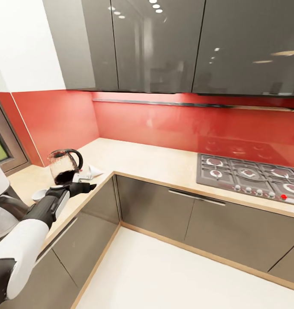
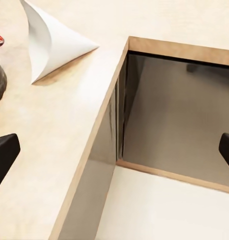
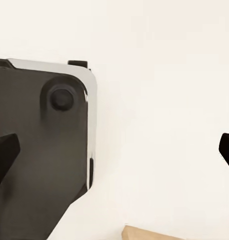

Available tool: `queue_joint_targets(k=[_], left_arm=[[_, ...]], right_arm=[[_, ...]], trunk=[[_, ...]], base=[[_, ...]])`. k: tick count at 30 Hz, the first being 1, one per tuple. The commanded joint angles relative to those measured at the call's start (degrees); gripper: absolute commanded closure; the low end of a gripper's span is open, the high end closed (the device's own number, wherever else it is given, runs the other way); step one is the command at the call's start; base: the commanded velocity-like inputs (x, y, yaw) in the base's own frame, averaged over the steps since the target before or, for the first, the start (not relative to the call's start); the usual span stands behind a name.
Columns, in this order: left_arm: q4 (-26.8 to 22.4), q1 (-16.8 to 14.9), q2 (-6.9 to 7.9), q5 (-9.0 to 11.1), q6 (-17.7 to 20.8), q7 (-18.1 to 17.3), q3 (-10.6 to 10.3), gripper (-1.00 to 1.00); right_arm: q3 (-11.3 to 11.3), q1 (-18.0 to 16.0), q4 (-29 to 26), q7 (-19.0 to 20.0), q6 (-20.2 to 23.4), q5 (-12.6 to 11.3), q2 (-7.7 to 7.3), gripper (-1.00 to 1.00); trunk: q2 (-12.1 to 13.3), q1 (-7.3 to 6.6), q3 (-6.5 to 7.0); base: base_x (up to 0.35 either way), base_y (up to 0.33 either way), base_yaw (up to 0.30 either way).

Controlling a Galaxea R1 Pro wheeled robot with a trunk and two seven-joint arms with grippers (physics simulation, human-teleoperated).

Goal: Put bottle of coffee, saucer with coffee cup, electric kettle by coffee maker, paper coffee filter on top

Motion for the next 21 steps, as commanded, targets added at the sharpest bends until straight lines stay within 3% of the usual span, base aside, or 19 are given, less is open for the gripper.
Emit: queue_joint_targets(k=[1,6,14,21], left_arm=[[-0.05,-0.05,-0.13,-0.01,0.31,-0.10,-0.06,-1.00],[0.02,-0.05,-0.21,0.06,0.27,0.01,0.00,-1.00],[0.63,-0.05,-0.23,0.09,0.21,0.07,0.01,-1.00],[0.75,-0.05,-0.16,-0.06,0.21,0.14,0.06,-1.00]], right_arm=[[0.10,-0.04,-0.02,0.00,-0.18,0.22,0.10,-1.00],[0.20,-0.04,-0.17,0.07,-0.21,0.26,0.25,-1.00],[0.21,-0.04,-0.03,0.07,-0.36,0.25,0.28,-1.00],[0.21,-0.04,0.18,-0.01,-0.39,0.29,0.28,-1.00]], trunk=[[-0.12,0.04,-0.13],[-0.12,0.04,-0.14],[-0.12,0.04,-0.14],[-0.12,0.04,-0.14]], base=[[0.033,0.000,0.018],[0.032,0.000,0.005],[0.225,0.000,0.000],[0.038,0.000,0.000]])
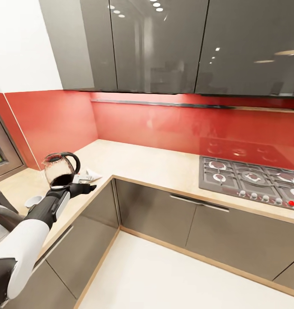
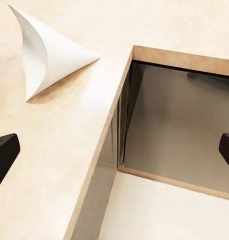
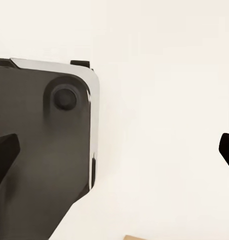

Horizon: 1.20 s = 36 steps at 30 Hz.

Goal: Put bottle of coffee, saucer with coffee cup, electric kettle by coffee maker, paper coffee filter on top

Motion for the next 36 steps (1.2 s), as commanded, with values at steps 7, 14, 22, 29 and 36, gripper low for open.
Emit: queue_joint_targets(k=[7,14,22,29,36], left_arm=[[-0.01,-0.04,0.09,0.05,0.33,-0.11,0.02,-1.00],[0.01,-0.04,0.13,0.06,0.33,-0.11,0.02,-1.00],[0.01,0.27,0.06,0.06,0.26,-0.11,0.02,-1.00],[0.19,0.68,0.06,0.06,-0.30,0.05,0.10,-1.00],[3.03,0.75,0.05,0.21,-4.86,0.16,0.32,-1.00]], right_arm=[[0.05,-0.04,0.10,-0.02,-0.17,0.22,-0.01,-1.00],[0.05,-0.04,1.13,-0.09,-0.17,0.17,-0.01,-1.00],[0.05,-0.04,2.32,-0.11,-0.17,0.14,-0.08,-1.00],[0.05,-0.04,2.40,-0.11,-0.17,0.14,-0.10,-1.00],[0.05,-0.04,2.47,-0.11,-0.17,0.22,-0.10,-1.00]], trunk=[[-0.12,0.04,-0.13],[-0.12,0.04,-0.13],[-0.12,0.04,-0.13],[-0.12,0.04,-0.13],[-0.12,0.04,-0.13]], base=[[0.195,0.026,0.000],[0.029,0.004,0.000],[0.189,0.060,0.000],[0.033,0.012,0.000],[0.091,0.012,0.000]])
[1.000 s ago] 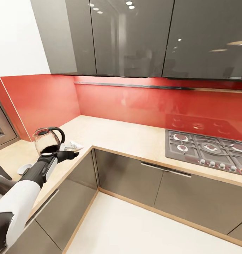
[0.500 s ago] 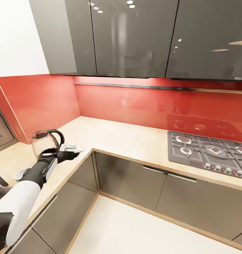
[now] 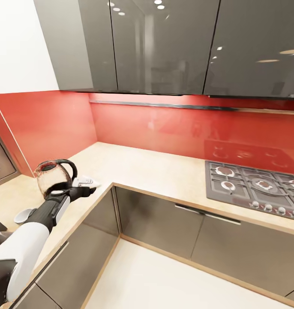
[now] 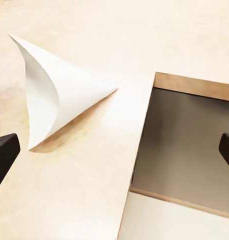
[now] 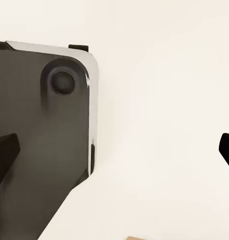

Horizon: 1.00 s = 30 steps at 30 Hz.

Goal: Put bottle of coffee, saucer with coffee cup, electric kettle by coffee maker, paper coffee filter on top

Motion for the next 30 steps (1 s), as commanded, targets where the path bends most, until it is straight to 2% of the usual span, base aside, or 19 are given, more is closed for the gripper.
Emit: queue_joint_targets(k=[1,11,20,28,30], left_arm=[[0.07,-0.04,0.01,0.05,0.22,-0.18,0.01,-1.00],[0.54,0.16,0.22,-0.11,0.09,-0.10,0.06,-1.00],[1.07,1.03,0.18,-0.11,0.07,2.60,-0.07,-1.00],[1.12,1.62,-0.06,0.05,0.00,2.89,-0.27,-1.00],[1.25,2.28,-0.72,0.58,-0.08,2.92,-0.11,-1.00]], right_arm=[[0.05,-0.04,0.08,-0.02,-0.17,0.19,-0.01,-1.00],[0.13,-0.04,3.54,-0.02,-0.17,0.20,-0.01,-1.00],[0.14,-0.04,3.60,0.00,-0.17,0.20,-0.01,-1.00],[0.15,-0.04,3.55,0.04,-0.33,0.13,-0.01,-1.00],[0.19,-0.10,3.56,0.09,-0.55,0.17,0.21,-1.00]], trunk=[[-0.12,0.05,-0.12],[-0.12,0.05,-0.12],[-0.12,0.05,-0.12],[-0.12,0.05,-0.12],[-0.12,0.05,-0.12]], base=[[0.259,0.072,0.000],[0.073,0.018,0.000],[0.152,0.092,0.000],[0.016,0.008,0.000],[0.000,0.000,0.000]])
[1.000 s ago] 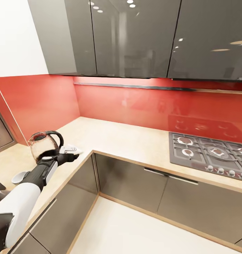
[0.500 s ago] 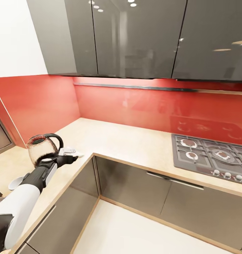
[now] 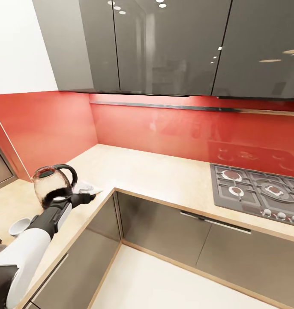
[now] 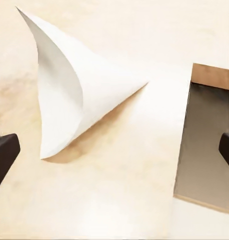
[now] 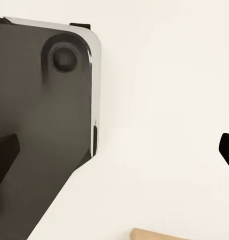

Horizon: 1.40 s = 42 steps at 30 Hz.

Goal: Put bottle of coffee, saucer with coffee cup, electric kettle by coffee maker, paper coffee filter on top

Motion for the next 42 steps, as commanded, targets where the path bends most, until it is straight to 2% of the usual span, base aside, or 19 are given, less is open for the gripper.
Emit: queue_joint_targets(k=[1,6,12,42], left_arm=[[-0.09,0.30,-0.27,0.05,0.36,-0.17,0.00,-1.00],[-0.20,1.92,0.34,-0.23,-0.23,-0.20,0.00,-1.00],[-0.16,3.77,0.32,-0.26,-1.77,-0.19,0.00,-1.00],[-0.15,3.89,0.13,-0.17,-1.94,-0.19,0.00,-1.00]], right_arm=[[0.04,-0.09,0.04,0.00,-0.15,0.18,0.07,-1.00],[0.00,-0.22,0.03,0.04,0.01,0.13,1.01,-1.00],[0.00,-0.24,0.03,0.01,-0.04,0.13,1.21,-1.00],[-0.01,-0.23,0.03,-0.04,-0.06,0.13,1.27,-1.00]], trunk=[[-0.12,0.03,-0.12],[-0.12,0.03,-0.12],[-0.12,0.03,-0.12],[-0.12,0.03,-0.12]], base=[[0.000,0.000,0.000],[0.155,0.000,0.000],[0.188,0.000,0.000],[0.104,0.000,0.000]])
